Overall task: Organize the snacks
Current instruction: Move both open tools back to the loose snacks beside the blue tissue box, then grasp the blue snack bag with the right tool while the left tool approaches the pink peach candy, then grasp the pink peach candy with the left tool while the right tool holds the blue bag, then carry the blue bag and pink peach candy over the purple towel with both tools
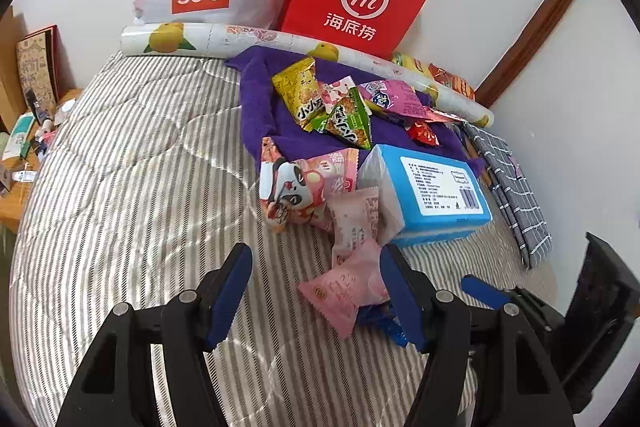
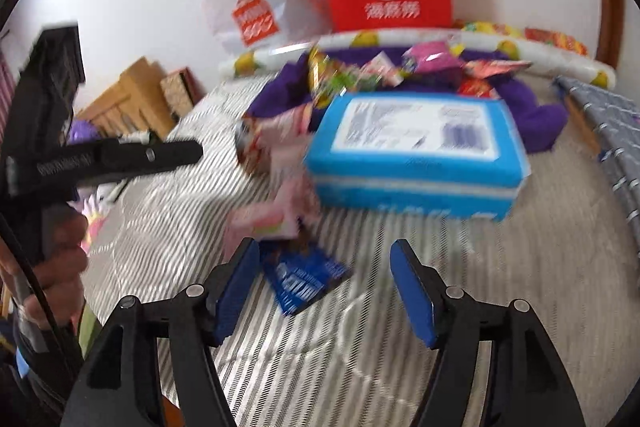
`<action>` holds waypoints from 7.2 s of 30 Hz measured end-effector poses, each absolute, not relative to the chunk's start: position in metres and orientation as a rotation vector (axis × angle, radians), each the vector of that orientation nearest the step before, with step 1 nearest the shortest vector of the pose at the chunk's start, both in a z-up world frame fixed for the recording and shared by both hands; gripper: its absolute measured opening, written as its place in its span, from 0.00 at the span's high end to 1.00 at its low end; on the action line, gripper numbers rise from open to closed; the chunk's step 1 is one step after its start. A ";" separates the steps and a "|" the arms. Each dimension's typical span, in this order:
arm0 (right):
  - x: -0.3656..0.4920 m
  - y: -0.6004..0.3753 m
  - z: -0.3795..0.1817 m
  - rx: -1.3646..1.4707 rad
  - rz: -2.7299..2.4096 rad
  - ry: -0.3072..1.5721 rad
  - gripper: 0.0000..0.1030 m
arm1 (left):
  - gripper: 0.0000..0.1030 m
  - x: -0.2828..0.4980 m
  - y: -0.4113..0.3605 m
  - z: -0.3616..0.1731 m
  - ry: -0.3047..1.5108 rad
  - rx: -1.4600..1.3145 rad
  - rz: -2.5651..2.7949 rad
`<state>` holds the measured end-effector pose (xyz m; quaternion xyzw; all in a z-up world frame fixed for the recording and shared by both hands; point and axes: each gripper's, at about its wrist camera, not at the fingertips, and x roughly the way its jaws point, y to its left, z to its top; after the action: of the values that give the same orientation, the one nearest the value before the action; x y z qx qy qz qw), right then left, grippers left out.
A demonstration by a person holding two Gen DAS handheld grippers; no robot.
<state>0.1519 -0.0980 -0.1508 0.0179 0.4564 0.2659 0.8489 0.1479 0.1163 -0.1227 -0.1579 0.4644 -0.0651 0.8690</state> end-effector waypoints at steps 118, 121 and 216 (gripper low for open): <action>0.193 -0.191 -0.195 -0.009 0.378 0.921 0.58 | 0.59 0.143 0.045 -0.177 0.884 -0.179 -0.302; 0.193 -0.191 -0.194 -0.008 0.381 0.919 0.59 | 0.59 0.142 0.049 -0.176 0.872 -0.197 -0.311; 0.386 -0.159 -0.147 0.122 0.354 0.944 0.59 | 0.60 0.363 0.025 -0.113 1.002 -0.209 -0.297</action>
<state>0.3857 -0.1585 -0.1469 0.0583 0.4520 0.1695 0.8738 0.3633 0.0252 -0.1128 -0.0996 0.4776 -0.1417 0.8614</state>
